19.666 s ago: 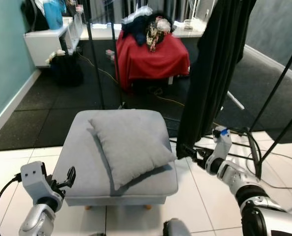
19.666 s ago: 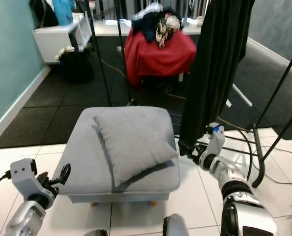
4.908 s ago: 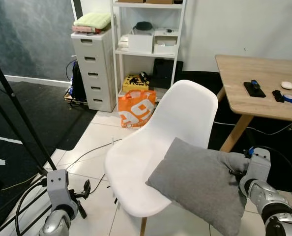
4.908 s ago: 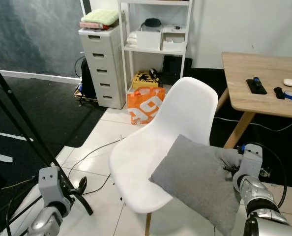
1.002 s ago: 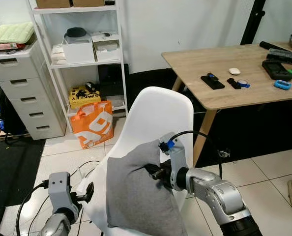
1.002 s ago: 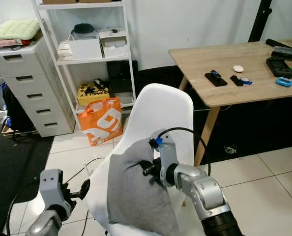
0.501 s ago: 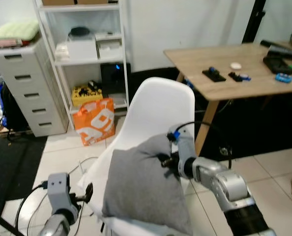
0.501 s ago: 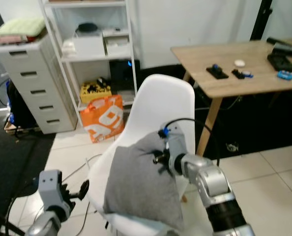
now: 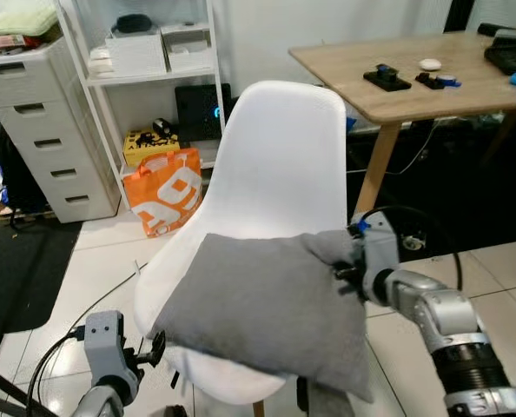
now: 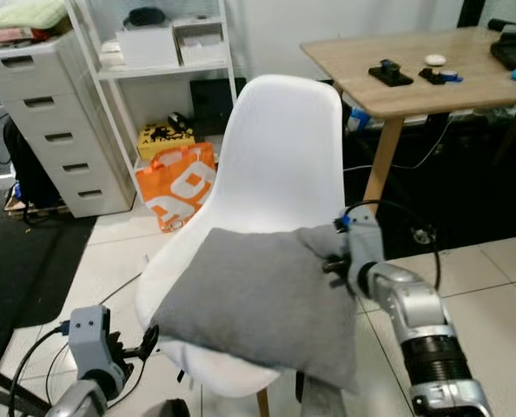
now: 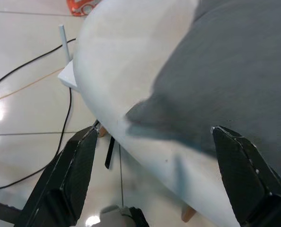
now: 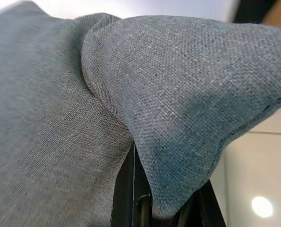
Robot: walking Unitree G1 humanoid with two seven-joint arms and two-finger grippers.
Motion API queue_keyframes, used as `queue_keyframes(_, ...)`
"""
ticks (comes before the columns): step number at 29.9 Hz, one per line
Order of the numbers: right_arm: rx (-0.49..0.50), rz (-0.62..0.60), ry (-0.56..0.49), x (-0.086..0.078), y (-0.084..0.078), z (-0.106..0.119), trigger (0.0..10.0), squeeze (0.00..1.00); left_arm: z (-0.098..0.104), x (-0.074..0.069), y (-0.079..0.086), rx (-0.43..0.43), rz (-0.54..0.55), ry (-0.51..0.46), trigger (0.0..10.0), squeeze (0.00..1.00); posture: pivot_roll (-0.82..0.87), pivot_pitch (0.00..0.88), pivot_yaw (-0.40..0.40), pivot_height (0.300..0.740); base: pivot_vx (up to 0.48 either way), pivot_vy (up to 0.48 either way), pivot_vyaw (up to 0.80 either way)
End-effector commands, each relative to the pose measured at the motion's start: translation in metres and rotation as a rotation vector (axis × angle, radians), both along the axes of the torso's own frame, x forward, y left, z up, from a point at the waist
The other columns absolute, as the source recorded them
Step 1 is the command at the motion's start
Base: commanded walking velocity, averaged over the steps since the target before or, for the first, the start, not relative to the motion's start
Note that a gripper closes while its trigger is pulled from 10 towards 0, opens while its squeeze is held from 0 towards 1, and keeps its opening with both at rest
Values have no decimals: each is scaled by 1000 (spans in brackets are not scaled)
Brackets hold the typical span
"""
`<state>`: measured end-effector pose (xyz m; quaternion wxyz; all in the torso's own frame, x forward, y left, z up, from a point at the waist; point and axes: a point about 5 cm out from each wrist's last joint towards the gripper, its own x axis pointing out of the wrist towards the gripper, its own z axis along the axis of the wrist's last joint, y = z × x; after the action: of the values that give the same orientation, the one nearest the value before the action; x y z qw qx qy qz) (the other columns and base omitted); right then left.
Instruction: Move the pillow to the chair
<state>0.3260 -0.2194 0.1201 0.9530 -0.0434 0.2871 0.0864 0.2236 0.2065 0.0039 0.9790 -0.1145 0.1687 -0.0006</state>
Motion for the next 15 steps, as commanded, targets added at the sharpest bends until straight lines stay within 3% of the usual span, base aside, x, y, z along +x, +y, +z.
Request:
queue_keyframes(1,-52,-90,-63,7,-18,12,10000,0,2,-2,6,9,5,4,10000,0,-198,47,59,540,0,0,0)
queue_keyframes(2,-52,-90,-63,7,-18,12,10000,0,2,-2,6,9,5,4,10000,0,-198,47,59,540,0,0,0)
queue_keyframes(4,-99,-215,-106,9,-42,17,10000,0,1,-4,7,12,1,8,10000,0,-190,57,67,540,0,0,0)
queue_keyframes(5,-99,-215,-106,9,-42,17,10000,0,1,-4,7,12,1,8,10000,0,-190,57,67,540,0,0,0)
queue_keyframes(7,-132,-304,-144,11,-58,22,10000,0,2,-5,7,15,-1,11,10000,0,-183,61,70,540,0,0,0)
queue_keyframes(10,-143,-329,-154,11,-63,24,10000,0,2,-6,7,16,-2,12,10000,0,-183,61,70,540,0,0,0)
queue_keyframes(15,-145,-384,-278,19,-73,39,10000,0,3,-8,9,20,-5,17,10000,0,-173,67,77,540,0,0,0)
